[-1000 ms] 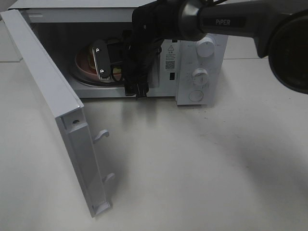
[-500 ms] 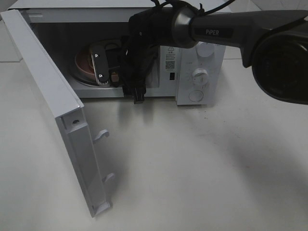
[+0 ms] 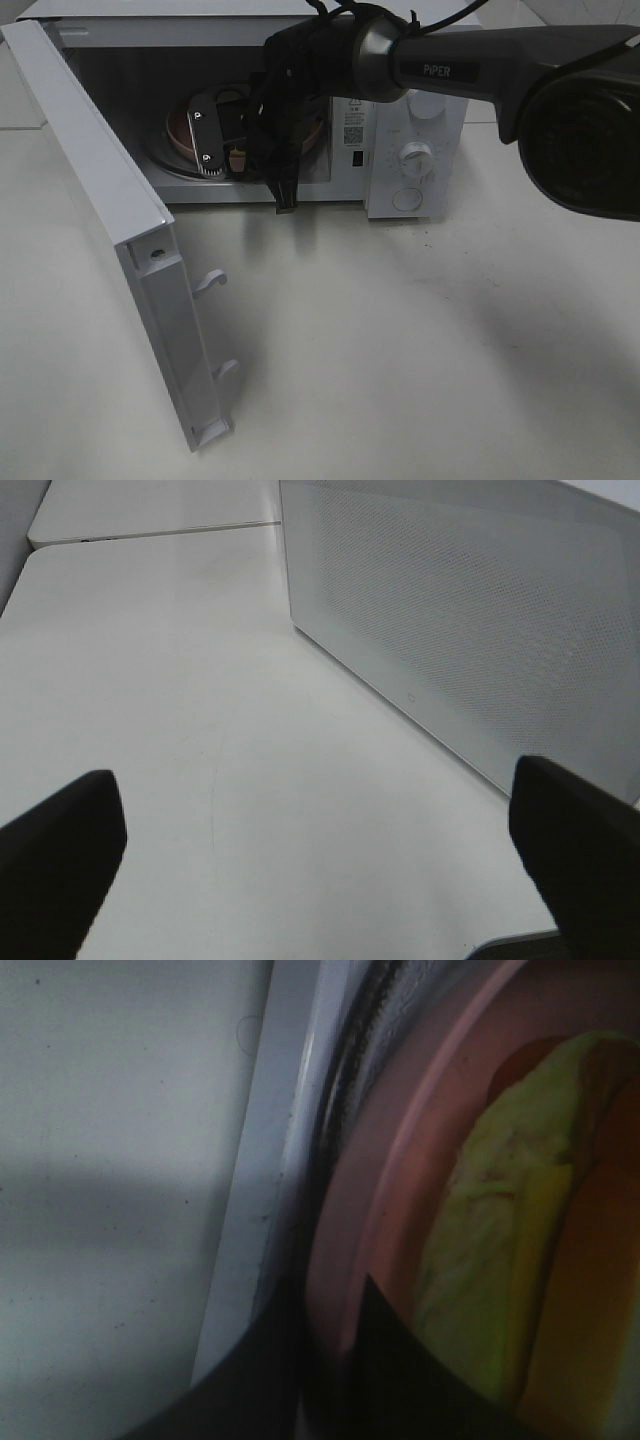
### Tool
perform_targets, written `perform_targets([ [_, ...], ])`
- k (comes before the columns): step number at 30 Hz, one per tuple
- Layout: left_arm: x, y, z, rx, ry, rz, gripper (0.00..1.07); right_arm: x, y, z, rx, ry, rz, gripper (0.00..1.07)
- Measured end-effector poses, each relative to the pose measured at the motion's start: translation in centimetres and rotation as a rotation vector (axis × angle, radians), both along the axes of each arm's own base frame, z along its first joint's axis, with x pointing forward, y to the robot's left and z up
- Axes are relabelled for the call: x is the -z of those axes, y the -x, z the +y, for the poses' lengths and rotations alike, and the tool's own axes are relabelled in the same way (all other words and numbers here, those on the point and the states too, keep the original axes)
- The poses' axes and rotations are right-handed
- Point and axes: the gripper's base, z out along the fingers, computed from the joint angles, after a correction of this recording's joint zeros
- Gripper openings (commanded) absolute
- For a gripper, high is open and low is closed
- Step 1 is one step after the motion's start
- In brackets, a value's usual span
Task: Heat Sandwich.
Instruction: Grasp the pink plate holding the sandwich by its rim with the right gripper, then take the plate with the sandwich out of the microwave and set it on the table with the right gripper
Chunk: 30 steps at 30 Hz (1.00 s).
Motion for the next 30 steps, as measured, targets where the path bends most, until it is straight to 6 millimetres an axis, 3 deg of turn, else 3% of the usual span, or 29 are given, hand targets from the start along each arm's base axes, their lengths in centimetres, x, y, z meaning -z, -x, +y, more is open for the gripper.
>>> perform_targets([
  [15,0.0,0.0,0.0,0.000,0.000,0.000,1.01,-1.1,0.5,-0.4,-0.049,0.055,0.028,0.00],
  [30,0.0,0.0,0.0,0.000,0.000,0.000,1.01,-2.1,2.3,-1.6,-0.150,0.107,0.023,0.00],
])
